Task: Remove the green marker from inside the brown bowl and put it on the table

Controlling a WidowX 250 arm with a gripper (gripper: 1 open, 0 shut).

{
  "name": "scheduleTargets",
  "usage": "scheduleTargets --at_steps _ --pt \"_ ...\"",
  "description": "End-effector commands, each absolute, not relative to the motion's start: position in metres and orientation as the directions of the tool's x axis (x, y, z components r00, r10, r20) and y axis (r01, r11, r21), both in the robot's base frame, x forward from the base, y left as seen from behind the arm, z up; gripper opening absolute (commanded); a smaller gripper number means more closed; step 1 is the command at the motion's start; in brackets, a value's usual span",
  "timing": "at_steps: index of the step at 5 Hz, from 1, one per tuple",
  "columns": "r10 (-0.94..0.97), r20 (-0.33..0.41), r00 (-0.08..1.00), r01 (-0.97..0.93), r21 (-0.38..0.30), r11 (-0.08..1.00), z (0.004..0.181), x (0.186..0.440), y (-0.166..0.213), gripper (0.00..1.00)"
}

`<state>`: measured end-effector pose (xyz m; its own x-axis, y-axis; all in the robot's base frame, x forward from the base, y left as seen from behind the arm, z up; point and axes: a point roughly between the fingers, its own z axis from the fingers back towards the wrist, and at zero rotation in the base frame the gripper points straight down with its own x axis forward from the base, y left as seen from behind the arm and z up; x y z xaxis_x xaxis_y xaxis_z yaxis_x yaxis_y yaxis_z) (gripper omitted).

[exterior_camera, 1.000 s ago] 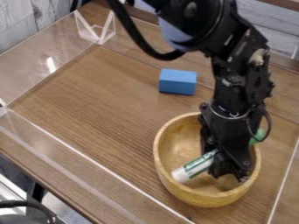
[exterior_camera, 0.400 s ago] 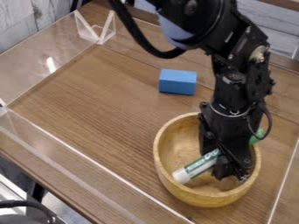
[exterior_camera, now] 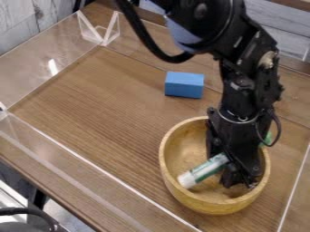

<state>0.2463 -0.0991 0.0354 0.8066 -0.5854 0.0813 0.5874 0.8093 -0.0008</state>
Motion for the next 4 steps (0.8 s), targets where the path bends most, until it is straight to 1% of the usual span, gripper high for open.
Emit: scheduleTargets --at_steps 1,2,3,4 --pt "-0.575 0.134 0.807 0.579 0.014 0.815 0.0479 0.2591 -0.1007 0.0" --pt "-0.573 0.131 0.809 0.577 0.015 0.817 0.0465 0.2599 -0.1004 1.0" --pt "-0.572 0.129 0.81 0.575 0.014 0.818 0.0466 0.2597 -0.0999 0.0" --pt "-0.574 0.125 0.809 0.577 0.015 0.817 0.0479 0.2592 -0.0994 0.0"
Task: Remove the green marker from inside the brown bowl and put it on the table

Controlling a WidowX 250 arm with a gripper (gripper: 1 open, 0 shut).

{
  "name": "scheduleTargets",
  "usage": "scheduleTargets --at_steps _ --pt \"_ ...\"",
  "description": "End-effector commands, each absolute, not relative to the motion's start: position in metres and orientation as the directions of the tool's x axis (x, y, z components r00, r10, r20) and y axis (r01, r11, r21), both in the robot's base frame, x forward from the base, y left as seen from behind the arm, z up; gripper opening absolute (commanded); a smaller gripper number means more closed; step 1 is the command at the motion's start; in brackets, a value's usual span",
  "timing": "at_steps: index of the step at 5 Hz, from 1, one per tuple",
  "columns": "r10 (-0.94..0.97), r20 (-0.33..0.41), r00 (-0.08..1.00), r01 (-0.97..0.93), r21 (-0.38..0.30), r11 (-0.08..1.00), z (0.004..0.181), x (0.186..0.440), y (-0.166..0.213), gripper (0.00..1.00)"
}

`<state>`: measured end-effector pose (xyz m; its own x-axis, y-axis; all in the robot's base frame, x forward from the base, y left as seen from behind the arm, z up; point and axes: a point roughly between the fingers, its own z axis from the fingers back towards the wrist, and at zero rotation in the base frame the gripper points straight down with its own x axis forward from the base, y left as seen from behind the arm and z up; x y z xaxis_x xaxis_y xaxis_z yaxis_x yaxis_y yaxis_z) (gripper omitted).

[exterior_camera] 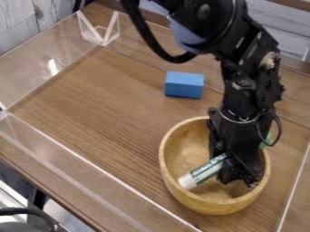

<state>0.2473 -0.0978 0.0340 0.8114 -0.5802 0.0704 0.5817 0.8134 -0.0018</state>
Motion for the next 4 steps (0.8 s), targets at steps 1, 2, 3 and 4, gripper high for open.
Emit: scheduleTargets --at_steps 1,2,3,4 --pt "-0.576 0.119 0.808 0.579 0.015 0.815 0.0501 0.2586 -0.0986 0.0" --pt "-0.579 0.113 0.808 0.581 0.016 0.814 0.0525 0.258 -0.0979 0.0" --pt "-0.581 0.106 0.807 0.583 0.016 0.812 0.0555 0.2574 -0.0972 0.0" --pt "-0.584 0.099 0.806 0.585 0.016 0.811 0.0584 0.2566 -0.0966 0.0"
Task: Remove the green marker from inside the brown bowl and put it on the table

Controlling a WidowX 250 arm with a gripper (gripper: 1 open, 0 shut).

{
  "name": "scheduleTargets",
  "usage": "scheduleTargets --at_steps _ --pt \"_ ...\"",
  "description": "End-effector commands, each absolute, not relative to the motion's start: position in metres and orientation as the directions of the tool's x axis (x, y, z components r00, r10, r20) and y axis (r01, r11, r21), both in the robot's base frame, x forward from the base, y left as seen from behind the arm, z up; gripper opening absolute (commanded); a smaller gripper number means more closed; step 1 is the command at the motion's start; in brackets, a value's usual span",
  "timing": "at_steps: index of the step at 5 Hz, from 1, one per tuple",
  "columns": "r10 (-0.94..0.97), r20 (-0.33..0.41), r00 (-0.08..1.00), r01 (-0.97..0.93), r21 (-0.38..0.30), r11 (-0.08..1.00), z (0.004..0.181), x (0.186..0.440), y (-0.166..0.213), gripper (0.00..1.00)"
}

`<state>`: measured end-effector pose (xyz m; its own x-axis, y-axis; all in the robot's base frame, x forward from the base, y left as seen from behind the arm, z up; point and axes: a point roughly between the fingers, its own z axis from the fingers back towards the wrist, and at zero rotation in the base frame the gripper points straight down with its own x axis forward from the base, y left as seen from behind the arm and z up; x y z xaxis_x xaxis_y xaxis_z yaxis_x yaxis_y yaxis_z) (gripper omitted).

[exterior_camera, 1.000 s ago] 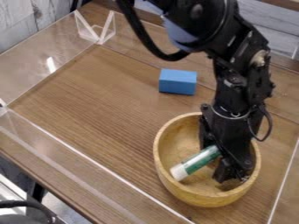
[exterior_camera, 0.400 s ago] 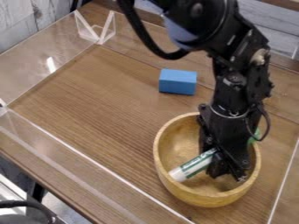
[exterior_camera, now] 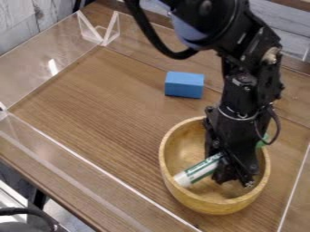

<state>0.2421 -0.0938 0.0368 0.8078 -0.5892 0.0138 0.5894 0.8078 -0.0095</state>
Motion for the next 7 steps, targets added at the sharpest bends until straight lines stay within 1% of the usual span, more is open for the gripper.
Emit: scheduleTargets --at_steps 1,3,5,6,7 --pt "-0.586 0.093 0.805 0.587 0.016 0.809 0.061 0.256 -0.096 0.0" --pt "-0.588 0.078 0.805 0.589 0.015 0.808 0.068 0.254 -0.095 0.0" --pt "-0.585 0.055 0.809 0.585 0.014 0.811 0.085 0.252 -0.092 0.0" --pt "-0.569 0.051 0.82 0.569 0.027 0.822 0.113 0.253 -0.088 0.0" --pt "-0.512 0.062 0.857 0.509 0.059 0.859 0.148 0.255 -0.078 0.0"
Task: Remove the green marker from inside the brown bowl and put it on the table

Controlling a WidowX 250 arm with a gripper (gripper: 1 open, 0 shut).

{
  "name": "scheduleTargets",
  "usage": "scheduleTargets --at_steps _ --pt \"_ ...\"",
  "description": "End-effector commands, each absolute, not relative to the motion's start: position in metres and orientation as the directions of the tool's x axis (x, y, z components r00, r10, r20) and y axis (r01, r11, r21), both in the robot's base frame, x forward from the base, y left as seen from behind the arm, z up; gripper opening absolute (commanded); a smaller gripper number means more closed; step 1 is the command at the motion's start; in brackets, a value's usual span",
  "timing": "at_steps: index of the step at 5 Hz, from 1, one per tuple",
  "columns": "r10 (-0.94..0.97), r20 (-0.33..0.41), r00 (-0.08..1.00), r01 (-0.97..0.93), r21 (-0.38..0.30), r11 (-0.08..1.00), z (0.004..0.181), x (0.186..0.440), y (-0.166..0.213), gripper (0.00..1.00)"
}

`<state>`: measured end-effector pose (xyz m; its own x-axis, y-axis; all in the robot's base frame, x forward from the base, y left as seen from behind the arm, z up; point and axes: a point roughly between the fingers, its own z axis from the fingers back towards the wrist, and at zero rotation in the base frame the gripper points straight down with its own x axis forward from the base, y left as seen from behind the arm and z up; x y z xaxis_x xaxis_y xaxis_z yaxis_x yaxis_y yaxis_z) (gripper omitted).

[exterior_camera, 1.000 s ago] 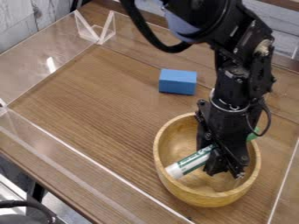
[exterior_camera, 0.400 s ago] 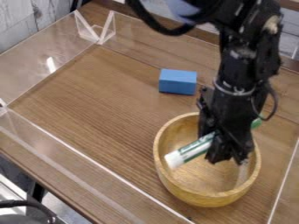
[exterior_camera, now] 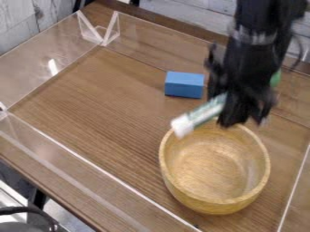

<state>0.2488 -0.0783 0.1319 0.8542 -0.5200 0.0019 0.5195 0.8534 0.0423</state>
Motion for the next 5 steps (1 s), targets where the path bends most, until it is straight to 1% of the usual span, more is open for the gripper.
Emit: scheduleTargets --at_steps 1,2,5 --pt "-0.416 0.091 0.905 0.409 0.085 0.908 0.172 0.255 -0.069 0.0" --pt "-0.322 0.114 0.94 0.312 0.096 0.945 0.181 0.253 -0.057 0.0" --pt "-0.271 0.152 0.95 0.259 0.096 0.961 0.182 0.227 -0.07 0.0"
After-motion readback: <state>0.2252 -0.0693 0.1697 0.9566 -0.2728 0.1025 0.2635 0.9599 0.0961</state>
